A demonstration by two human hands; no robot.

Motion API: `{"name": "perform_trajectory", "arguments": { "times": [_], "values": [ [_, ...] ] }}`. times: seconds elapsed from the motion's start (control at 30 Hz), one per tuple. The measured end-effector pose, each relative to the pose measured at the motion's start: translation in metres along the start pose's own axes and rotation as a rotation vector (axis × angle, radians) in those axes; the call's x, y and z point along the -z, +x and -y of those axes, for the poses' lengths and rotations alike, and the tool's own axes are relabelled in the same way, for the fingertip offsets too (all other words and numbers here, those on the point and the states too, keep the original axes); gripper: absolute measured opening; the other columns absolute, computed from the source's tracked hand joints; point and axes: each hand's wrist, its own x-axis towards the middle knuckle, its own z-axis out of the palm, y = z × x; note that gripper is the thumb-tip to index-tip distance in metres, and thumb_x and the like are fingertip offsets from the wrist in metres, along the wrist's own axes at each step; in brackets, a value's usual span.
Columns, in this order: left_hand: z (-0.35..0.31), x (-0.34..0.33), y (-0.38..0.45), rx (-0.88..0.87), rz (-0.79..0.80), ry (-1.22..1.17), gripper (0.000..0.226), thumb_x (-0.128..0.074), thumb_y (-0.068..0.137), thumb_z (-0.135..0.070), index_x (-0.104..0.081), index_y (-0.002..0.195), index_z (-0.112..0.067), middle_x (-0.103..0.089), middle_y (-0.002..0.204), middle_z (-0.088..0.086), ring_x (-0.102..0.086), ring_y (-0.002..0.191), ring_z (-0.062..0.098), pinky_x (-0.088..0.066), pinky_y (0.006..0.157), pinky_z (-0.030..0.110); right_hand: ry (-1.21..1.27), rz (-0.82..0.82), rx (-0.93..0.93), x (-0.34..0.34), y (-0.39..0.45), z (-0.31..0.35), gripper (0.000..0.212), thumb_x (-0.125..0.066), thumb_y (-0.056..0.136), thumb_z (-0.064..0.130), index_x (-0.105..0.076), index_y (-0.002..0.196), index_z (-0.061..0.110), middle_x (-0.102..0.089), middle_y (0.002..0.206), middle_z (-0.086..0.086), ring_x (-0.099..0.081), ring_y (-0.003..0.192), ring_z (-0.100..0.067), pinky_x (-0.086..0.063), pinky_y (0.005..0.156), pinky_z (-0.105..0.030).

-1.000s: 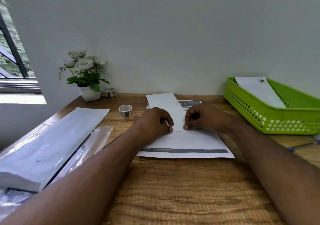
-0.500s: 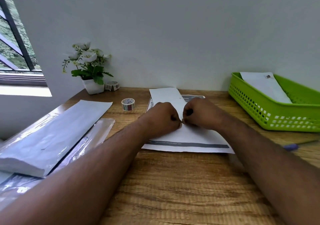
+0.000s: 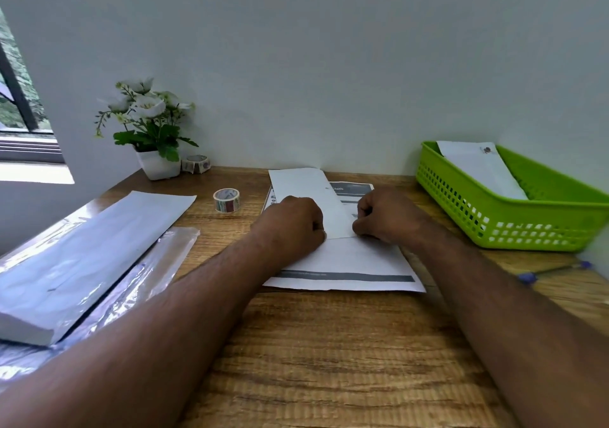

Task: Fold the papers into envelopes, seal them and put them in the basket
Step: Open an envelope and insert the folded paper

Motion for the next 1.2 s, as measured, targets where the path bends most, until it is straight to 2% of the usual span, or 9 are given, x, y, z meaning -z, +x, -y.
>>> {"name": "perform_trajectory", "arguments": {
  "times": [0.23, 0.43, 0.6, 0.73, 0.83, 0.97, 1.03, 1.13, 1.2],
  "values": [
    [-0.011, -0.01, 0.003, 0.06, -0.124, -0.076, 0.018, -0.064, 0.084, -0.035, -0.059, 0.075, -0.019, -0.063, 0.082, -0.001, -0.057, 0.082, 0.017, -0.045, 0.071, 0.028, -0.376, -0.082, 0.174, -0.02, -0.003, 0.022, 0.007, -0.061, 0.084, 0.02, -0.059, 0.087, 0.015, -0.063, 0.102, -0.008, -0.059, 0.098, -0.026, -0.04, 0.072, -0.028],
    [0.0, -0.003, 0.003, 0.07, -0.064, -0.169, 0.006, -0.066, 0.08, -0.021, -0.068, 0.075, -0.017, -0.061, 0.073, -0.006, -0.061, 0.075, 0.016, -0.043, 0.065, 0.022, -0.263, -0.058, 0.154, -0.019, -0.003, 0.017, 0.009, -0.063, 0.082, 0.022, -0.056, 0.077, 0.017, -0.064, 0.091, -0.005, -0.048, 0.077, -0.016, -0.034, 0.065, -0.025],
    [0.009, 0.015, -0.006, 0.049, -0.005, -0.047, 0.009, -0.067, 0.083, -0.012, -0.074, 0.088, -0.008, -0.069, 0.088, 0.002, -0.064, 0.085, 0.019, -0.054, 0.08, 0.03, -0.322, -0.073, 0.172, -0.019, -0.005, 0.019, 0.007, -0.061, 0.083, 0.024, -0.059, 0.081, 0.017, -0.055, 0.084, 0.001, -0.046, 0.077, -0.016, -0.033, 0.066, -0.025],
    [0.014, 0.027, -0.008, 0.053, 0.069, 0.068, 0.019, -0.072, 0.081, -0.016, -0.062, 0.065, -0.02, -0.059, 0.07, -0.006, -0.057, 0.07, 0.014, -0.043, 0.062, 0.023, -0.366, -0.066, 0.178, -0.016, -0.009, 0.021, 0.006, -0.059, 0.085, 0.025, -0.058, 0.081, 0.02, -0.063, 0.092, -0.001, -0.046, 0.078, -0.015, -0.033, 0.066, -0.025],
    [0.012, 0.028, -0.006, 0.045, 0.089, 0.104, 0.026, -0.072, 0.082, -0.018, -0.055, 0.063, -0.025, -0.056, 0.072, -0.007, -0.055, 0.074, 0.015, -0.043, 0.066, 0.026, -0.461, -0.063, 0.209, -0.014, -0.019, 0.031, 0.008, -0.051, 0.088, 0.021, -0.053, 0.08, 0.021, -0.065, 0.098, -0.005, -0.045, 0.077, -0.017, -0.034, 0.066, -0.027],
    [0.011, 0.031, -0.006, 0.043, 0.121, 0.172, 0.009, -0.072, 0.083, -0.025, -0.067, 0.086, -0.018, -0.065, 0.091, 0.0, -0.06, 0.086, 0.02, -0.047, 0.072, 0.028, -0.499, 0.034, 0.303, -0.022, -0.041, 0.06, 0.021, -0.047, 0.093, 0.018, -0.063, 0.106, 0.014, -0.063, 0.103, -0.007, -0.05, 0.076, -0.02, -0.038, 0.067, -0.028],
    [0.009, 0.035, -0.01, 0.03, 0.165, 0.239, 0.014, -0.07, 0.084, -0.029, -0.062, 0.08, -0.019, -0.06, 0.083, -0.001, -0.057, 0.083, 0.02, -0.043, 0.07, 0.028, -0.442, 0.078, 0.333, -0.029, -0.045, 0.066, 0.025, -0.046, 0.094, 0.02, -0.064, 0.112, 0.015, -0.065, 0.105, -0.007, -0.048, 0.073, -0.018, -0.038, 0.066, -0.027],
    [0.007, 0.035, -0.01, 0.041, 0.211, 0.277, 0.023, -0.064, 0.089, -0.028, -0.049, 0.074, -0.02, -0.051, 0.08, -0.001, -0.053, 0.083, 0.019, -0.042, 0.072, 0.03, -0.45, 0.112, 0.365, -0.035, -0.041, 0.061, 0.033, -0.039, 0.099, 0.027, -0.059, 0.124, 0.017, -0.061, 0.124, -0.006, -0.057, 0.097, -0.02, -0.042, 0.091, -0.032],
    [0.009, 0.035, -0.01, 0.053, 0.237, 0.268, 0.025, -0.061, 0.09, -0.028, -0.045, 0.073, -0.019, -0.054, 0.083, -0.001, -0.054, 0.087, 0.019, -0.045, 0.081, 0.033, -0.411, 0.238, 0.356, -0.036, -0.042, 0.055, 0.047, -0.031, 0.101, 0.04, -0.042, 0.14, 0.016, -0.041, 0.148, -0.006, -0.044, 0.13, -0.02, -0.027, 0.11, -0.033]
  ]
}}
